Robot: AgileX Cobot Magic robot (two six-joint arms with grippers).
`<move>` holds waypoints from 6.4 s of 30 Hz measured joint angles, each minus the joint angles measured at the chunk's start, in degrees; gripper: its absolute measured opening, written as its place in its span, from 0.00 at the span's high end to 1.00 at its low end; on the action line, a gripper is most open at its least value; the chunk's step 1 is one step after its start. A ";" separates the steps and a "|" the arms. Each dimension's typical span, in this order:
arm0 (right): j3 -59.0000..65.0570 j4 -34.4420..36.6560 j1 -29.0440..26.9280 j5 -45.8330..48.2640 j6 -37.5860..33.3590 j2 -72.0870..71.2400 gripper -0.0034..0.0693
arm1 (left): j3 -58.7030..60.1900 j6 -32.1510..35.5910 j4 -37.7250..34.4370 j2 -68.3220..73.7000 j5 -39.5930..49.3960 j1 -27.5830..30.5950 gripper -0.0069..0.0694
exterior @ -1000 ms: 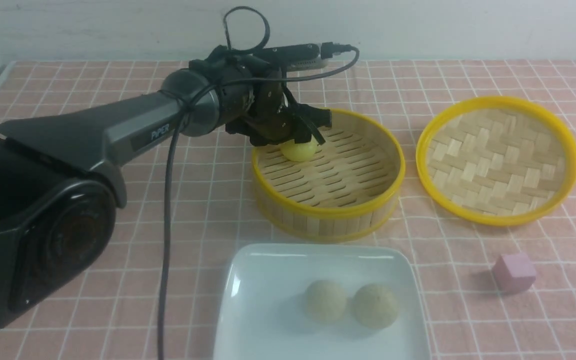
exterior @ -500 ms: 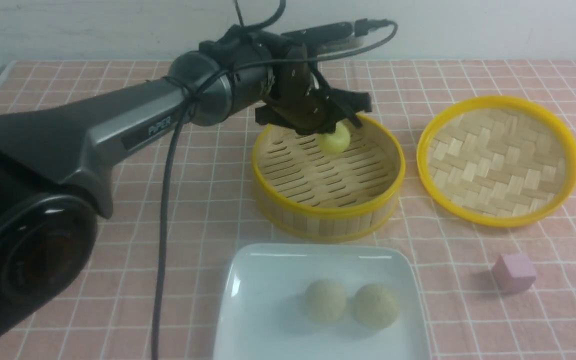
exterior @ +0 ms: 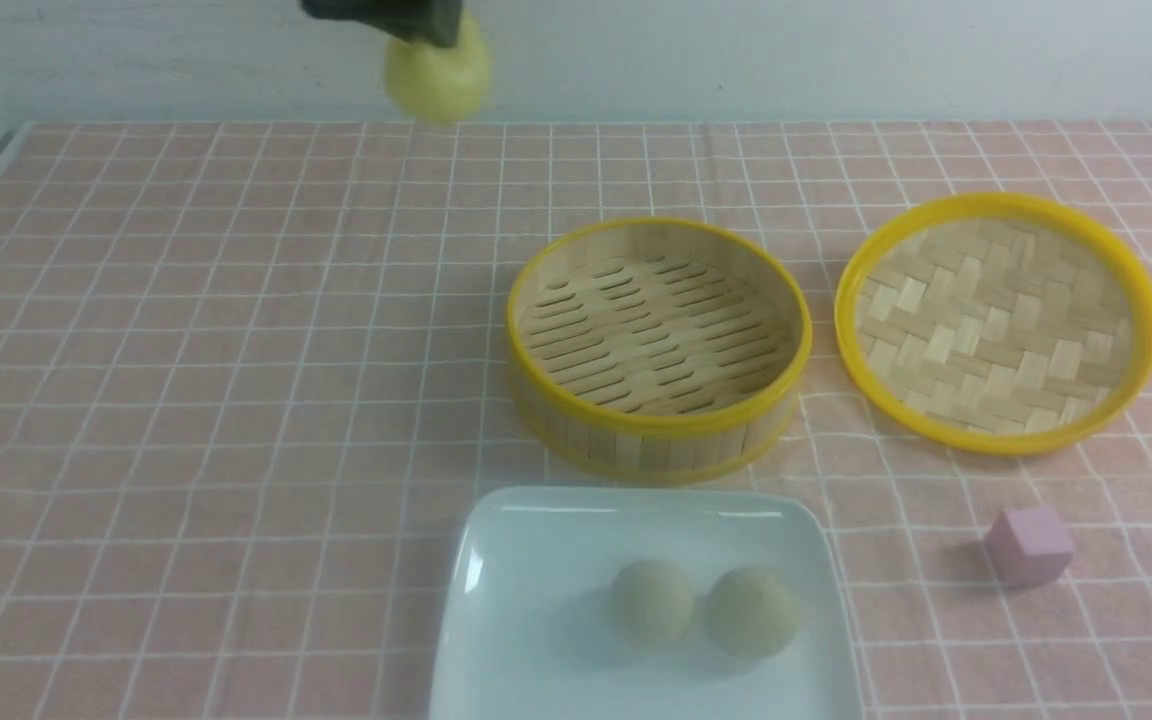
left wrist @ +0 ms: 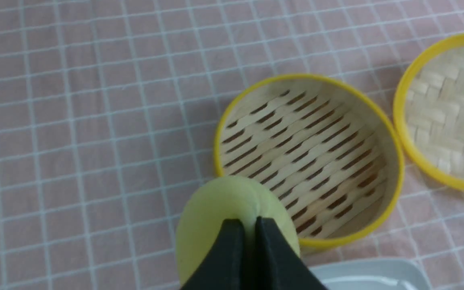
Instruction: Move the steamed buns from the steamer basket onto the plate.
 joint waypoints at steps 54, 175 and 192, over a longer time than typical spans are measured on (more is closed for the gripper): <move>-2.06 2.69 0.00 0.54 6.10 -19.58 0.97 | 43.66 -2.75 -20.79 9.19 -33.78 -4.05 0.34; 31.38 2.86 -32.53 -24.27 6.00 -29.85 0.83 | 73.93 -10.06 0.43 -58.56 -32.80 -4.05 0.90; 31.38 2.86 -32.53 -24.27 6.00 -29.85 0.81 | 88.45 0.36 -6.81 -67.94 -47.75 2.71 0.88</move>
